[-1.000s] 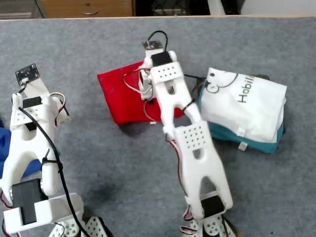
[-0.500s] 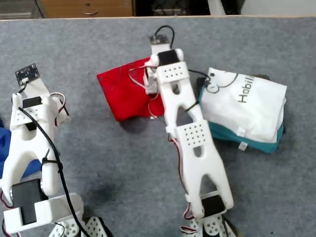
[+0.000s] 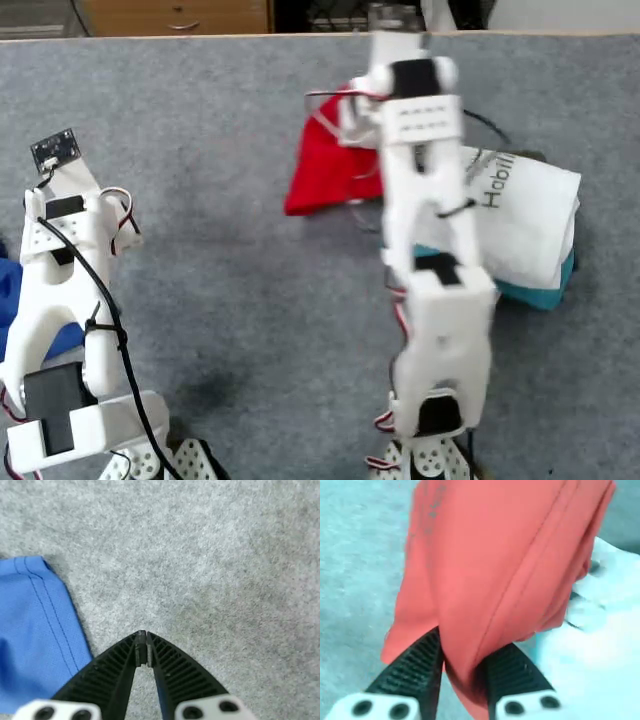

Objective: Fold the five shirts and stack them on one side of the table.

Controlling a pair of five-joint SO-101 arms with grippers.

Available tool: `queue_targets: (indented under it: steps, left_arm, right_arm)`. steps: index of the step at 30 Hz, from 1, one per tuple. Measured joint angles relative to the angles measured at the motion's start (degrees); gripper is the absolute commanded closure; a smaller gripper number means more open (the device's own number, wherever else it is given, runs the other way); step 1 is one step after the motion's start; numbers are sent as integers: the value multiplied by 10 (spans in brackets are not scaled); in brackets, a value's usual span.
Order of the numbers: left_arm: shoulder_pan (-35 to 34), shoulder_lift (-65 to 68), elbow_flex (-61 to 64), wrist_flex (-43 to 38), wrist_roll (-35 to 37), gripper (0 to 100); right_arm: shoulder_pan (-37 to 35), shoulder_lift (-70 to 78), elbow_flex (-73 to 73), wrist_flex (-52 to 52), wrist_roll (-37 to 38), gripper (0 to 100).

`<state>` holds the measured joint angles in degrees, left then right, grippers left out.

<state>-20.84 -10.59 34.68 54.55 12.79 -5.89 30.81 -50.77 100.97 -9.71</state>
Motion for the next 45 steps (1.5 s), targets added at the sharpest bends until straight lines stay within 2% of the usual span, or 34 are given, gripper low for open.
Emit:
queue_targets:
  steps: [7, 13, 15, 19, 21, 23, 26, 30, 34, 37, 41, 45]
  left_arm:
    - [0, 0, 0, 0, 0, 970]
    - [0, 0, 0, 0, 0, 969]
    - [0, 0, 0, 0, 0, 967]
    - [0, 0, 0, 1, 0, 967]
    - [0, 0, 0, 11, -5, 966]
    - [0, -4, -4, 25, -14, 946]
    - [-29, -12, -54, 89, -52, 839]
    - [-137, -14, -160, 207, -125, 743]
    - [-259, 27, -202, 210, -195, 740]
    - [-287, 113, -219, 208, -215, 744]
    - [-293, 258, -293, 251, -206, 767]
    - [-297, 381, -398, 311, -181, 972]
  right_arm:
    - [159, -194, 177, 0, 91, 984]
    - [288, -287, 280, 0, 191, 977]
    - [308, -289, 320, 0, 215, 906]
    - [337, -288, 355, 0, 222, 601]
    - [353, -287, 354, 0, 219, 517]
    - [359, -287, 350, 0, 233, 529]
    - [360, -287, 320, 0, 238, 611]
    - [357, -306, 292, 0, 238, 749]
    - [326, -327, 290, 0, 238, 811]
    - [291, -332, 290, 0, 238, 811]
    - [246, -332, 290, 0, 238, 811]
    - [219, -332, 290, 0, 238, 811]
